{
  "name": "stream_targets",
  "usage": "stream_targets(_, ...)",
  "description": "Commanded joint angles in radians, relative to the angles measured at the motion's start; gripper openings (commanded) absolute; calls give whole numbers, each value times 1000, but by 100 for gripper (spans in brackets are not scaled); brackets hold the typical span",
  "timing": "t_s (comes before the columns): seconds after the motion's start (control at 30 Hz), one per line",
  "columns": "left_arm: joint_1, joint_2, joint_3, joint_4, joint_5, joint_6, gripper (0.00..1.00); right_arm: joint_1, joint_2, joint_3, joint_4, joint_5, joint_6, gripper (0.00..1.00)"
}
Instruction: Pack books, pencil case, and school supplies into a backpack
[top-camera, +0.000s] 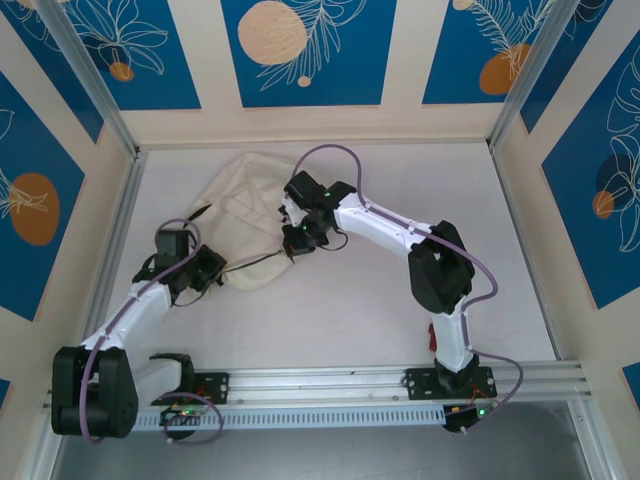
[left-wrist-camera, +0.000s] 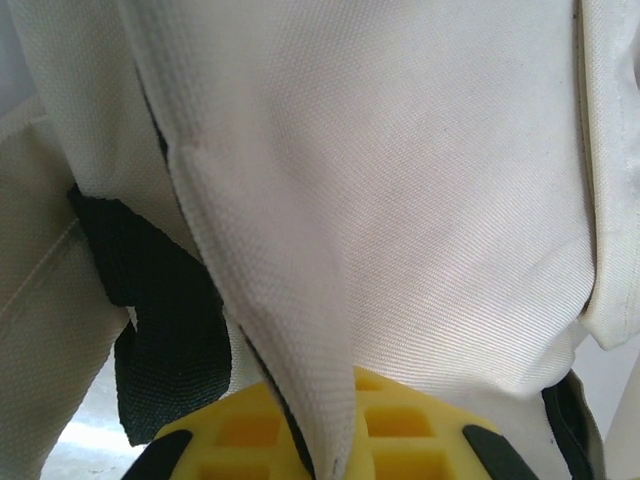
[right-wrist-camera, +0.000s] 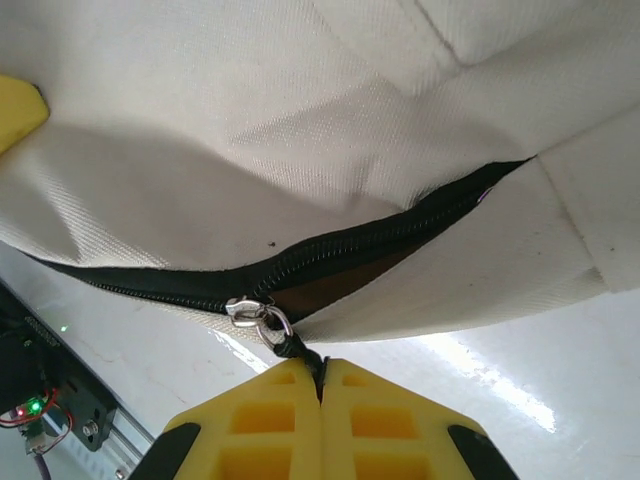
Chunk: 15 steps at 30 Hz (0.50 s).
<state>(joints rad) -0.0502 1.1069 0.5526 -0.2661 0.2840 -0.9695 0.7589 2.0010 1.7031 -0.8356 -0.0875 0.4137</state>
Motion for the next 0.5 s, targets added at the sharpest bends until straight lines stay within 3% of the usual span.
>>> stream_targets(0.0, 15, -17, 4, -102, -120, 34, 1, -64, 20, 39, -129, 182, -3, 0)
stream_targets(0.47, 15, -35, 14, -130, -107, 54, 0, -116, 98, 135, -163, 281, 87, 0)
